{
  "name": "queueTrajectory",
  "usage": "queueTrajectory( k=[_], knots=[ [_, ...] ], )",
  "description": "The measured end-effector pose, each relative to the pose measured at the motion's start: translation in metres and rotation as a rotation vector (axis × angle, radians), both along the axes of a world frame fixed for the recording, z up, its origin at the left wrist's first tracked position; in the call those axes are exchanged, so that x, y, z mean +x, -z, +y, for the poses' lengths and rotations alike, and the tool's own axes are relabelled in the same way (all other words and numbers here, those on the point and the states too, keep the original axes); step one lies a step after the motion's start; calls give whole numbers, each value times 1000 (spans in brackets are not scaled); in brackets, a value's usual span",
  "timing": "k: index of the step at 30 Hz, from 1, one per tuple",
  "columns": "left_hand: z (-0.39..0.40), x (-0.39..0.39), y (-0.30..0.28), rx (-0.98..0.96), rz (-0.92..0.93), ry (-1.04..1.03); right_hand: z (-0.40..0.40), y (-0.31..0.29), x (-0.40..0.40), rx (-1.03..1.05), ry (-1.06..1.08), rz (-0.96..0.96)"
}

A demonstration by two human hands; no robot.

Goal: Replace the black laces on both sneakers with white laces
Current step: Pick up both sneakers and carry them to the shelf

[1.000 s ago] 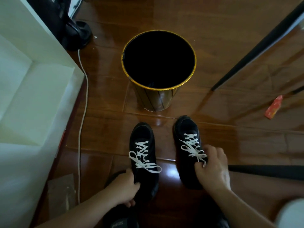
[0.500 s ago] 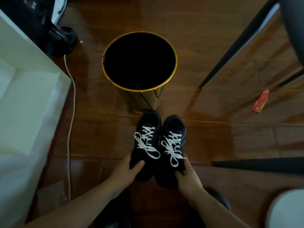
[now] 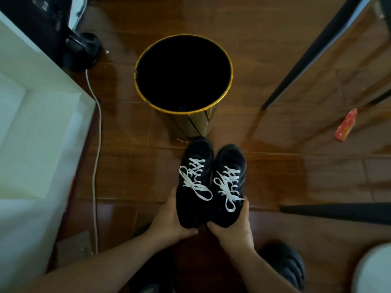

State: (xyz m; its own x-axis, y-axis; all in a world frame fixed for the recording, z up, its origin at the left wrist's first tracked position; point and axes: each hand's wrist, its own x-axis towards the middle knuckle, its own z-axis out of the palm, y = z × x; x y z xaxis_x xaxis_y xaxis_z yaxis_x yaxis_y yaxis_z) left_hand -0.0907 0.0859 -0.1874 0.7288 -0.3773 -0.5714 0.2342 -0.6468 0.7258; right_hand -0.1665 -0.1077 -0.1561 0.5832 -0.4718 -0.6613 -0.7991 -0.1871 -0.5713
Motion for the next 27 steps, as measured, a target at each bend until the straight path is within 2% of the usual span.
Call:
queueTrajectory(
  k=[6,10,16,21,24,27],
  knots=[
    [2,-7,-10,2,-50,-33,4,-18,-12,11,51,-22],
    [-9,-7,-36,-41,-99,13,-8,-58,-20,-10,90,-29],
    [-21,8,-100,-105,-229,92,-8,-117,-29,-105,154,-70],
    [7,10,-162,-6,-332,157,24,-167,-40,-97,170,-199],
    [31,6,-197,28,-391,63,45,-197,-35,-58,150,-283],
    [59,7,-224,-15,-475,-119,66,-227,-15,-31,70,-422]
  ],
)
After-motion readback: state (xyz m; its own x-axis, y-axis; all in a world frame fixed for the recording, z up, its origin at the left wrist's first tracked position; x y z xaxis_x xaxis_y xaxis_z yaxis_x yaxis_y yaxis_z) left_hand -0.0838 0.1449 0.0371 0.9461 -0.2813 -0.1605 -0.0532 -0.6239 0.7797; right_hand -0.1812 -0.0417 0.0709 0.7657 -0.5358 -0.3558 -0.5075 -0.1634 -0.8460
